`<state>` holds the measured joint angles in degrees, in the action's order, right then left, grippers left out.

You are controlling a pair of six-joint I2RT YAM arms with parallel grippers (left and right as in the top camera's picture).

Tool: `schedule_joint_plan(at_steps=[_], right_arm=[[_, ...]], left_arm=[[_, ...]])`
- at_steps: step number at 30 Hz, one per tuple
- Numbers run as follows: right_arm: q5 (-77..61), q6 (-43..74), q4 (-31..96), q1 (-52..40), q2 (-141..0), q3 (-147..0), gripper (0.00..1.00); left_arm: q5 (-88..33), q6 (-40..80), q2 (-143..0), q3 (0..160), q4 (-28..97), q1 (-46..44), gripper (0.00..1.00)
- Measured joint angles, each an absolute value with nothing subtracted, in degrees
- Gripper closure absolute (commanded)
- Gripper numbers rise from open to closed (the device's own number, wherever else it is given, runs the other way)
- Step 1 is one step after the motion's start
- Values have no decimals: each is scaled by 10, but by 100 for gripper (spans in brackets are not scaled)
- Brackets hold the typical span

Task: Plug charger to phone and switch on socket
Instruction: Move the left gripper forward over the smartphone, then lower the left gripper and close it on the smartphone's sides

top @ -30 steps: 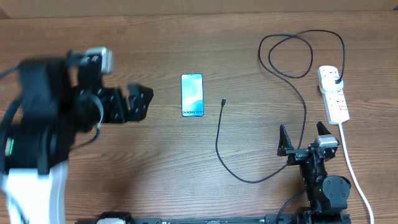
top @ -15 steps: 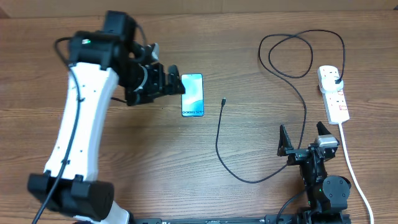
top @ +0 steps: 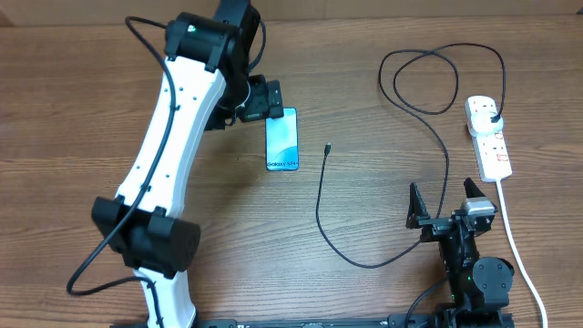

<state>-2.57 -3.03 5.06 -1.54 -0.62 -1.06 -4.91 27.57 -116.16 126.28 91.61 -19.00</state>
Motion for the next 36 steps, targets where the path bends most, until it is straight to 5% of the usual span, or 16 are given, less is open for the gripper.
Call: schedule_joint_plan(at_steps=[36], right_arm=[[-26, -30, 51, -15, -6, -11, 0]], left_arm=[[1, 284, -1388, 1263, 759, -240, 0]])
